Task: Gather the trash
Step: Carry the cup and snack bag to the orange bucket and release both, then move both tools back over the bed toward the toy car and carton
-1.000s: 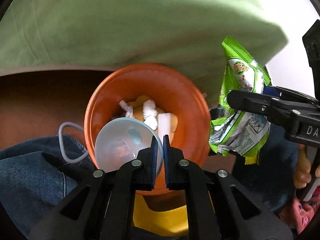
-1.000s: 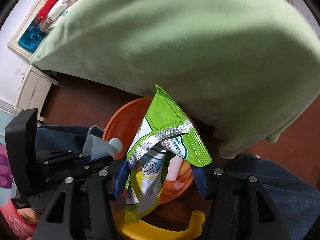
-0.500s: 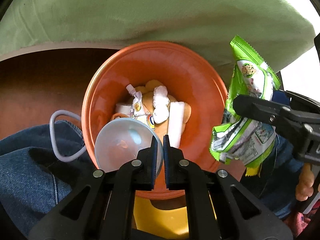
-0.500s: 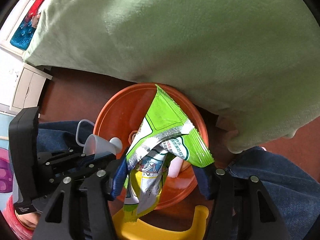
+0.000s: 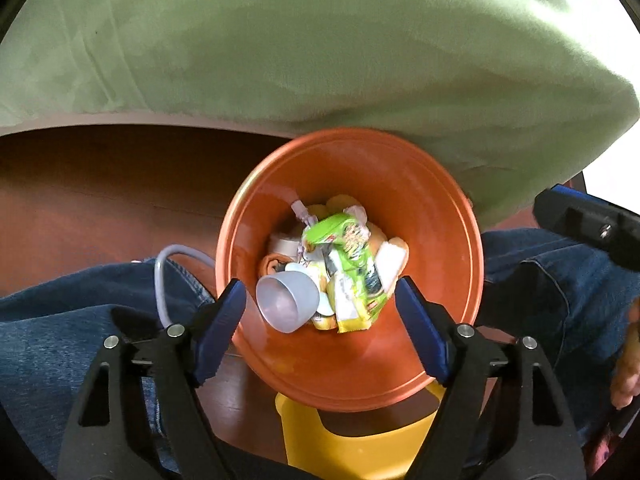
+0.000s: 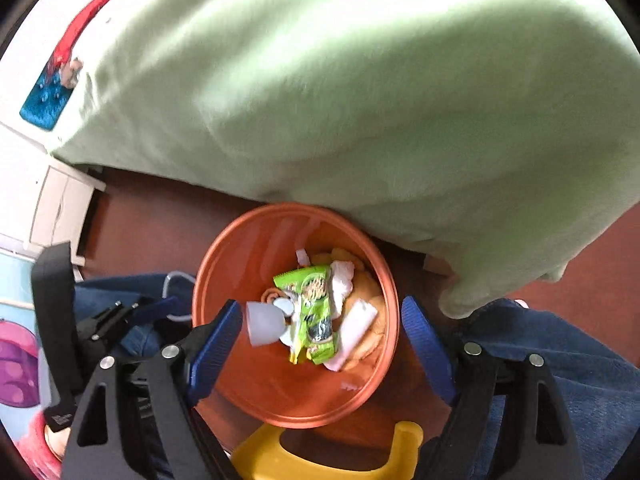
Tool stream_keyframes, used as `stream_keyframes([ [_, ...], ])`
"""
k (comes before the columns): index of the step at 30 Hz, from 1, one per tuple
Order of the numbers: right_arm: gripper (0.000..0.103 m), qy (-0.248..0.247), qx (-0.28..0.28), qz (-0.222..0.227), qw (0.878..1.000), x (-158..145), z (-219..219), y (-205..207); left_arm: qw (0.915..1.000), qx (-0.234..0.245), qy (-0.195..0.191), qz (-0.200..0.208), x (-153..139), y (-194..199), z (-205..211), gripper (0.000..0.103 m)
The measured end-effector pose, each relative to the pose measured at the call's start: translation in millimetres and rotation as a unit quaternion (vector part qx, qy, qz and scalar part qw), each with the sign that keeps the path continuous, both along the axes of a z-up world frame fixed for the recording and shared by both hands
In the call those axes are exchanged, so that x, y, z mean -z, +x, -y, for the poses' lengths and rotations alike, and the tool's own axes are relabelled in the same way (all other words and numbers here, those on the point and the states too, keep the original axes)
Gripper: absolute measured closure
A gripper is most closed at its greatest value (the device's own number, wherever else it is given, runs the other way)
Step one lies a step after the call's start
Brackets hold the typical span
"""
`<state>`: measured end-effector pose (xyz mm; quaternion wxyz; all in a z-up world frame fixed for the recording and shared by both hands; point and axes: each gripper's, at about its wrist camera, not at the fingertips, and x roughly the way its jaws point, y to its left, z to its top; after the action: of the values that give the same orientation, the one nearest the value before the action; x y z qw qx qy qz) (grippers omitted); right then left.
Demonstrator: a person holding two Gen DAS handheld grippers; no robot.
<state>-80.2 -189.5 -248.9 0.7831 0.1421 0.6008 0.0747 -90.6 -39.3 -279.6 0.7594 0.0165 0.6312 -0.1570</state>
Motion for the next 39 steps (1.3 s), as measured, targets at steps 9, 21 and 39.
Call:
stream_keyframes([
  [9,0.022,0.025,0.005,0.047,0.999,-44.4,7.8,-3.2,0.9989,-0.006,-0.023,0.04,-41.4,1.7,-2.7,0.026],
  [21,0.019,0.019,-0.026,0.186,0.982,-136.1,10.0,-1.0,0.9702,-0.066,-0.106,0.208,-180.7,69.7,-45.1,0.022],
  [39,0.017,0.014,-0.032,0.203,0.978,-131.4,9.1,40.0,0.9545,-0.218,-0.117,0.166,-186.0,386.7,-52.3,0.021],
])
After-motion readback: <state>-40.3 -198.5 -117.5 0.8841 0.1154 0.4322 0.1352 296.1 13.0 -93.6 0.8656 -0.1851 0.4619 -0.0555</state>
